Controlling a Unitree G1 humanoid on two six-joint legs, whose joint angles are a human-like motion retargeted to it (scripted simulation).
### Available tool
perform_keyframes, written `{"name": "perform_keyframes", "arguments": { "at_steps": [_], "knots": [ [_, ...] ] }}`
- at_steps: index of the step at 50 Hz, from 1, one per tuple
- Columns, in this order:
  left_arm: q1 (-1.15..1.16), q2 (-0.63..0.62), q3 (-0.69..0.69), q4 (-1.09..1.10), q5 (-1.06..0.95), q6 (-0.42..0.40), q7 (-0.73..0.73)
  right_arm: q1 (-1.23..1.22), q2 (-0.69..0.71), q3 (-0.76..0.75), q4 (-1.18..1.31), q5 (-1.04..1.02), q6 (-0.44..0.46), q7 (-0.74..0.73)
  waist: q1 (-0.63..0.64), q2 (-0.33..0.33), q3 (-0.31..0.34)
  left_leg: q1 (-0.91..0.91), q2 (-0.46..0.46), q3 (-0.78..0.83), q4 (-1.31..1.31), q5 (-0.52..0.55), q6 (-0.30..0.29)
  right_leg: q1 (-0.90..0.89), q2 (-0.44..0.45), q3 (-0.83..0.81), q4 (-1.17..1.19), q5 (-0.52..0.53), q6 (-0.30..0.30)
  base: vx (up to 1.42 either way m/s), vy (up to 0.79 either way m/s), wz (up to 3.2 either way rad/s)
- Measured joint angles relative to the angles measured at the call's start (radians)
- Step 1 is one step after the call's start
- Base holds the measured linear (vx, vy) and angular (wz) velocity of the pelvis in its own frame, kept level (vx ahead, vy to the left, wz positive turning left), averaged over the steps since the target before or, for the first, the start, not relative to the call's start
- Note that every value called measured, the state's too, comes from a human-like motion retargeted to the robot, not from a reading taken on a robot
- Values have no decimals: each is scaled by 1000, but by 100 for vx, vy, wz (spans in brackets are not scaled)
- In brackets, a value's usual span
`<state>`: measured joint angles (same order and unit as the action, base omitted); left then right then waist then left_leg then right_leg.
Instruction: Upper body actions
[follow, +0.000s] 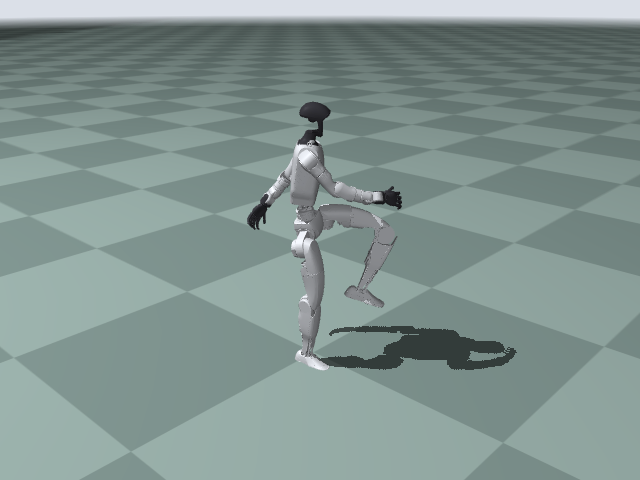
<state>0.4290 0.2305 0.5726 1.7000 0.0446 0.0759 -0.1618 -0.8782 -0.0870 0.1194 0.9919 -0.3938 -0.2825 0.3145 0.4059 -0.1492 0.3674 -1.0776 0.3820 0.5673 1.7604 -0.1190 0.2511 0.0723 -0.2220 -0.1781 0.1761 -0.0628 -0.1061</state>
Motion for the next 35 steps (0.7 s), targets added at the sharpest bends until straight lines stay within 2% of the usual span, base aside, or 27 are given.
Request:
{"name": "perform_keyframes", "arguments": {
  "at_steps": [3,7,9,10,12,15,16,17,18,20,22,23,25,27,28,30,31,33,35],
  "knots": [
    [42,10,43,0,-85,28,84,-36,15,-10,-71,36,-34,1,-30,-4,-45,35,3,15,-19,1,-23,10,15,-10,-16,-7,4,13,6,66],
    [-12,13,40,0,-165,-41,138,10,31,-6,-112,90,-35,-4,-92,45,-153,174,60,-85,-75,30,-73,21,103,-58,-75,0,4,12,7,81],
    [-62,12,1,0,-164,-52,105,80,46,-5,-106,84,-40,1,-130,68,-216,327,38,-112,-221,56,-94,25,135,-91,-94,-2,12,19,13,80],
    [-90,11,-25,0,-159,-56,84,122,53,0,-97,75,-39,5,-147,72,-247,422,14,-106,-324,72,-98,26,141,-108,-98,-6,18,28,18,60],
    [-148,-3,-103,0,-146,-83,76,248,58,21,-78,33,-34,16,-183,61,-305,645,-97,-75,-619,116,-127,28,123,-129,-83,-26,38,39,25,52],
    [-249,-42,-263,0,-109,-156,163,525,58,45,-85,-60,-7,64,-287,75,-390,957,-340,-191,-1173,146,-220,50,131,-184,-38,-62,60,60,33,93],
    [-295,-55,-342,0,-73,-179,190,634,47,28,-90,-84,-8,96,-334,98,-411,1065,-363,-154,-1349,40,-216,57,151,-222,-3,-41,68,66,32,141],
    [-349,-70,-423,-4,-33,-194,206,735,35,6,-86,-110,-6,117,-383,124,-431,1140,-378,-142,-1502,-21,-208,53,165,-282,43,14,75,54,28,157],
    [-418,-91,-508,-16,13,-195,200,821,17,-26,-65,-140,3,115,-437,153,-450,1151,-377,-179,-1607,9,-190,29,165,-384,115,133,82,18,24,154],
    [-588,-123,-612,-117,118,-197,144,908,-28,-117,2,-200,36,40,-524,234,-418,1117,-296,-251,-1672,50,-207,-159,119,-444,410,364,72,-37,19,110],
    [-769,-130,-642,-250,118,-260,118,924,-86,-197,139,-236,57,-123,-565,245,-312,1110,-292,-238,-1688,75,-205,-430,68,-312,853,260,22,-53,23,-12],
    [-867,-127,-653,-311,82,-278,124,928,-116,-235,230,-247,62,-202,-571,257,-266,1101,-284,-225,-1696,90,-200,-551,36,-297,1024,227,-12,-54,27,-5],
    [-1041,-140,-574,-439,73,-290,154,915,-185,-306,450,-283,116,-312,-671,283,-165,1072,-258,-285,-1681,103,-194,-737,-59,-332,1290,166,-49,-52,30,98],
    [-1176,-148,-492,-506,33,-324,173,910,-260,-327,668,-294,246,-365,-775,318,-94,1023,-207,-345,-1640,103,-195,-885,-86,-372,1397,136,-71,-27,21,111],
    [-1226,-155,-472,-525,9,-343,172,957,-289,-329,698,-262,324,-366,-805,342,-75,1001,-176,-370,-1621,103,-198,-951,-77,-395,1416,132,-79,1,4,61],
    [-1292,-185,-465,-545,-34,-349,160,1102,-331,-342,708,-127,435,-388,-807,387,-73,978,-123,-383,-1595,102,-202,-1050,-46,-421,1406,145,-82,24,-7,9],
    [-1302,-197,-476,-551,-45,-341,142,1174,-333,-379,708,-53,439,-430,-786,395,-93,973,-121,-380,-1585,100,-199,-1062,-53,-437,1393,136,-97,35,-10,-27],
    [-1301,-217,-501,-564,-34,-333,98,1299,-317,-477,708,76,386,-532,-737,384,-143,976,-141,-361,-1577,95,-193,-1028,-70,-474,1354,105,-128,37,-13,-37],
    [-1273,-226,-534,-573,20,-327,67,1372,-280,-568,708,175,279,-600,-685,331,-187,1002,-190,-334,-1587,92,-187,-930,-55,-475,1287,109,-112,20,-16,-32]
  ]
}}
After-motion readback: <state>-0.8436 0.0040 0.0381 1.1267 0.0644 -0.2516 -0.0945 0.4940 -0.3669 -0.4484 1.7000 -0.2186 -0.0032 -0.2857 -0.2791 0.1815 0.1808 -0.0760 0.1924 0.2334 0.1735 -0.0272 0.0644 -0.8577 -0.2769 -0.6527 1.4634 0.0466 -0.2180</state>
